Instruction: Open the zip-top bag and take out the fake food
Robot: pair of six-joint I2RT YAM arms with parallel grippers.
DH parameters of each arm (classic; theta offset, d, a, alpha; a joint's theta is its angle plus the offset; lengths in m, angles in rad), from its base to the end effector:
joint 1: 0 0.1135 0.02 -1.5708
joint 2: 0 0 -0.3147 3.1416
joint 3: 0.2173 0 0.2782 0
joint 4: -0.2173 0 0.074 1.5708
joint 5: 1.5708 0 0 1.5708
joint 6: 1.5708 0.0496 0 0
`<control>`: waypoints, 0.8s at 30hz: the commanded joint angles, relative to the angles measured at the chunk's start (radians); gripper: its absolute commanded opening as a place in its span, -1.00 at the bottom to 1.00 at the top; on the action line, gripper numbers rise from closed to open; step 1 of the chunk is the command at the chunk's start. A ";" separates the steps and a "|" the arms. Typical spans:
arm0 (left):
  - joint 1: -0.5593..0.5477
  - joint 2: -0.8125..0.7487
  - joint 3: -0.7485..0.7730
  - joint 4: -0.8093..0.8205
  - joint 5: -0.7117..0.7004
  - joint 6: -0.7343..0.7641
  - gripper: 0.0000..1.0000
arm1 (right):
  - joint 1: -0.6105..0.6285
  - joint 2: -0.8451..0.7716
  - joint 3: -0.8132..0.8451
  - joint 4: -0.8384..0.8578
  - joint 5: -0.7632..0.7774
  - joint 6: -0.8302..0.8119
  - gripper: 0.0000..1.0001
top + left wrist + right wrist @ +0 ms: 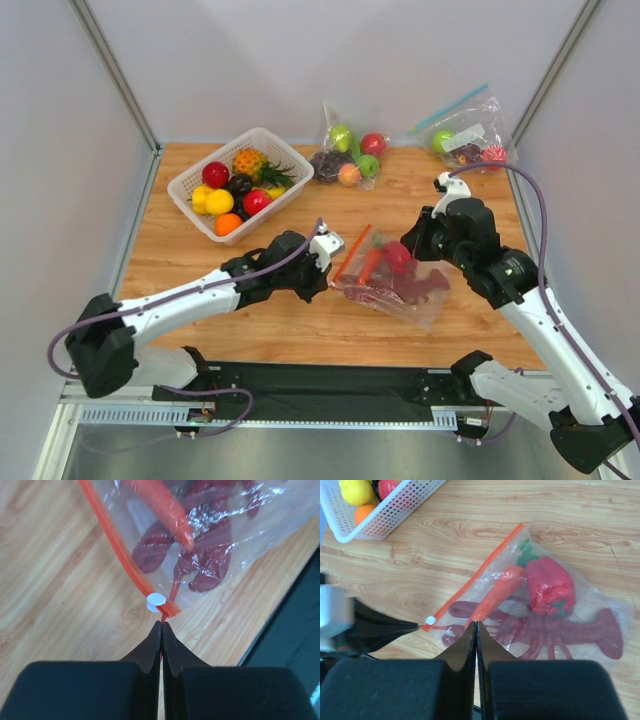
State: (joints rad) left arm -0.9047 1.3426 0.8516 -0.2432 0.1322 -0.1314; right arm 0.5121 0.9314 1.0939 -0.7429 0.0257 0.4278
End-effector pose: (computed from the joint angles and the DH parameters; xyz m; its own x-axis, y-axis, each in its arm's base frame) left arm 0.1852 -0.2463 0.2623 -0.5205 0.4521 -0.7244 0.7784 0.6000 -0.1848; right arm 0.1697 0.0939 0.4014 -0.6304 0.1214 -0.7667 -0.2303 0.9140 0.3341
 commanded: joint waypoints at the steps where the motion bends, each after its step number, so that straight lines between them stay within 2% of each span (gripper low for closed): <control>1: -0.007 -0.160 0.006 -0.013 0.049 -0.025 -1.00 | 0.002 0.020 0.017 0.033 0.004 -0.032 -0.99; 3: -0.007 -0.222 0.006 -0.024 0.070 -0.037 -1.00 | 0.002 0.011 0.008 0.046 -0.010 -0.038 -0.99; 5: -0.008 -0.259 0.013 -0.051 0.073 -0.043 -1.00 | 0.002 0.000 -0.005 0.057 -0.095 -0.050 -0.96; 7: -0.007 -0.313 0.023 -0.074 0.070 -0.054 -1.00 | 0.003 -0.017 -0.009 0.076 -0.154 -0.060 -0.79; 9: -0.008 -0.362 0.038 -0.085 0.063 -0.066 -1.00 | 0.017 -0.032 -0.012 0.108 -0.188 -0.070 -0.54; 10: -0.007 -0.373 0.055 -0.094 0.064 -0.079 -1.00 | 0.044 -0.054 -0.014 0.117 -0.200 -0.087 -0.43; 11: -0.007 -0.384 0.066 -0.100 0.067 -0.085 -1.00 | 0.064 -0.065 -0.014 0.128 -0.205 -0.102 -0.21; 15: -0.007 -0.401 0.130 -0.149 0.064 -0.109 -1.00 | 0.225 -0.086 -0.006 0.177 -0.169 -0.182 0.15; 20: -0.007 -0.399 0.202 -0.200 0.044 -0.135 -1.00 | 0.452 -0.057 0.000 0.198 -0.049 -0.259 0.28; 24: -0.007 -0.399 0.225 -0.205 0.050 -0.155 -1.00 | 0.555 -0.037 -0.015 0.237 0.052 -0.294 0.30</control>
State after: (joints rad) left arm -0.9085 0.9581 1.0328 -0.4423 0.1753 -0.2481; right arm 1.0130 0.8856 1.0786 -0.5804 -0.0277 0.2039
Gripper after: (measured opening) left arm 0.006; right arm 0.648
